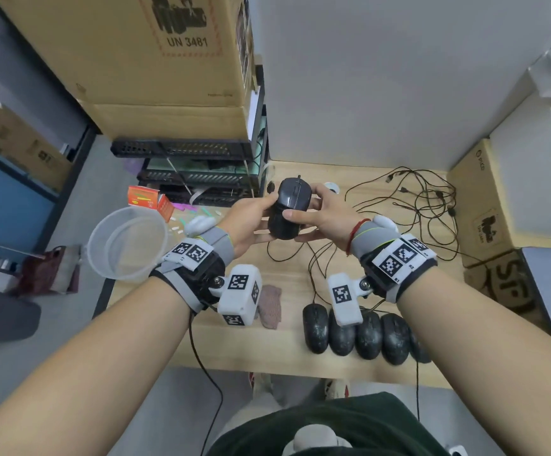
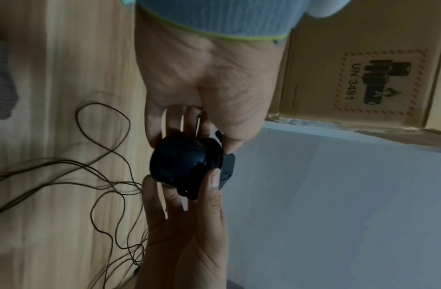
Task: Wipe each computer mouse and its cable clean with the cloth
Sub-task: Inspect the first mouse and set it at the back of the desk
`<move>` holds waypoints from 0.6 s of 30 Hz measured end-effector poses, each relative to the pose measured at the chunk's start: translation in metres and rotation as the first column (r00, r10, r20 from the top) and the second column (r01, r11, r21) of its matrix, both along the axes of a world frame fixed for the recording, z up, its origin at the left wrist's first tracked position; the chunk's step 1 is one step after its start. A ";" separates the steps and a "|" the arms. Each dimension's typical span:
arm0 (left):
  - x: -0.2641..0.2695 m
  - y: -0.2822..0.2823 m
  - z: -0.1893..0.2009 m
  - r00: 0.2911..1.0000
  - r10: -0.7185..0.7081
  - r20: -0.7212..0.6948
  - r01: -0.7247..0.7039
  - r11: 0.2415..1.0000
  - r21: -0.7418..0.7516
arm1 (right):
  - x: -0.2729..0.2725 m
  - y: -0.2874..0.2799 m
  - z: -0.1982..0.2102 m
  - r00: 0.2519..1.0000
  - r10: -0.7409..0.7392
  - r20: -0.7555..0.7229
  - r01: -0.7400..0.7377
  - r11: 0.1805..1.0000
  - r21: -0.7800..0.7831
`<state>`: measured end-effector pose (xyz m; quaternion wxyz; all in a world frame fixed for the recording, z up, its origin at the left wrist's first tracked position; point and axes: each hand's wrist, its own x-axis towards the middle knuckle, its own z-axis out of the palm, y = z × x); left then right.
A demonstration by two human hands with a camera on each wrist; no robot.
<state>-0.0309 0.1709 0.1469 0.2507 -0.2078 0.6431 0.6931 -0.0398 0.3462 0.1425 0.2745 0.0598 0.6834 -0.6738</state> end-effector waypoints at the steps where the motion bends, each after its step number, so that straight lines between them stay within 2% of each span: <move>1: 0.003 -0.002 -0.006 1.000 0.007 0.005 -0.007 1.000 0.008 | 0.002 -0.002 -0.005 1.000 0.006 0.007 -0.006 1.000 0.009; 5: 0.007 -0.016 -0.027 0.999 0.015 0.034 -0.015 1.000 0.006 | -0.002 -0.015 -0.031 0.998 0.003 0.061 -0.005 0.999 0.034; 9: -0.001 -0.031 -0.054 0.996 -0.015 0.090 0.021 0.998 -0.063 | -0.014 -0.022 -0.059 0.992 -0.030 0.126 0.020 0.997 0.079; 14: -0.019 -0.038 -0.093 0.993 -0.034 0.111 0.061 0.965 -0.256 | -0.049 -0.020 -0.091 0.983 -0.071 0.168 0.043 0.986 0.164; 18: -0.037 -0.040 -0.134 0.986 -0.117 0.117 0.158 0.877 -0.453 | -0.079 -0.019 -0.121 0.975 -0.110 0.194 0.063 0.971 0.231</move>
